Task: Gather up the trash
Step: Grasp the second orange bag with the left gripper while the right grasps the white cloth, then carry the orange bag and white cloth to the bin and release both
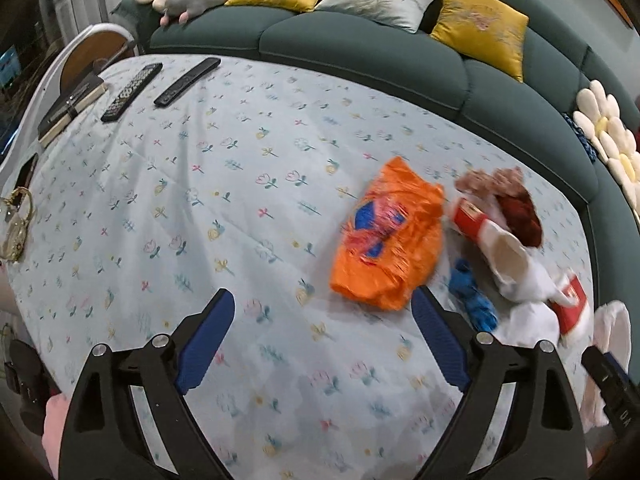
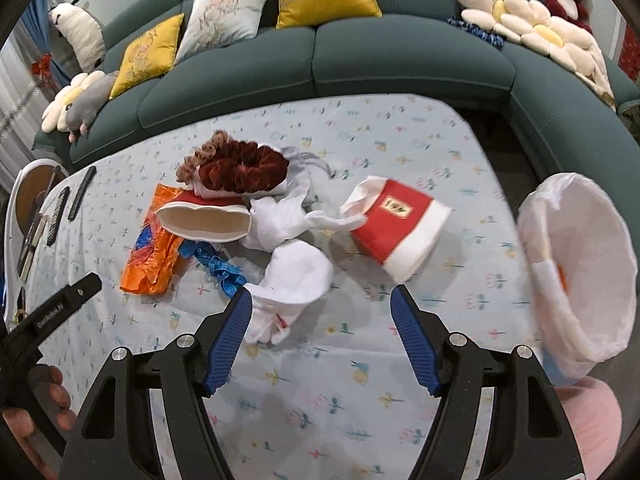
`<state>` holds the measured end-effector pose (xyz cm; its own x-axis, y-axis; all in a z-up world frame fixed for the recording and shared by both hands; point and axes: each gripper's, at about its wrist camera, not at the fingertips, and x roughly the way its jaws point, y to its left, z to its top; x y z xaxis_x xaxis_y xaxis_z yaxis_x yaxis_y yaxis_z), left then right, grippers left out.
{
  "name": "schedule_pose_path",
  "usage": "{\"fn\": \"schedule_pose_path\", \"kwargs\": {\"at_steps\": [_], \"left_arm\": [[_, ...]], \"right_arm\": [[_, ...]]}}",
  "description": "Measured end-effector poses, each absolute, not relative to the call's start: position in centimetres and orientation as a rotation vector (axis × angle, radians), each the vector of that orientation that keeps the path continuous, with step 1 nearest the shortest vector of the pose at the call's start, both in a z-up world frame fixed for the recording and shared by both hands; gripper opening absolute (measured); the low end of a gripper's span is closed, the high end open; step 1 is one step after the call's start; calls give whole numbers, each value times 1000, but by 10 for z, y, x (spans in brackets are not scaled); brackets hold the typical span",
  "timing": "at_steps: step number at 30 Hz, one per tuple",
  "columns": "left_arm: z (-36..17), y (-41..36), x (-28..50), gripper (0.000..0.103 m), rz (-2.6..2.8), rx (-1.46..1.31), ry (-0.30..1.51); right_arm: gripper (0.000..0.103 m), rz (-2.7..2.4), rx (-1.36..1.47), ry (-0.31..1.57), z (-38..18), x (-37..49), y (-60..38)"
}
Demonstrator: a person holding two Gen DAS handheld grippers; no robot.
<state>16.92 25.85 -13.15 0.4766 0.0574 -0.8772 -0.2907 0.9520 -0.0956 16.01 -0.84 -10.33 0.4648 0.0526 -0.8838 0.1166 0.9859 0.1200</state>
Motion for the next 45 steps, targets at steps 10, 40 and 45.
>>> {"fn": "schedule_pose_path", "kwargs": {"at_steps": [10,40,45], "left_arm": [[-170,260,222,70,137,-269,1134],[-54,193,167,5,36,-261,921],[-7,147,159,5,-44,-217,843]], "right_arm": [[68,-119,220,1168,-144,199,-2],[11,57,326,1022,-65,162,-15],[11,53,315,922,-24,141,-39]]}}
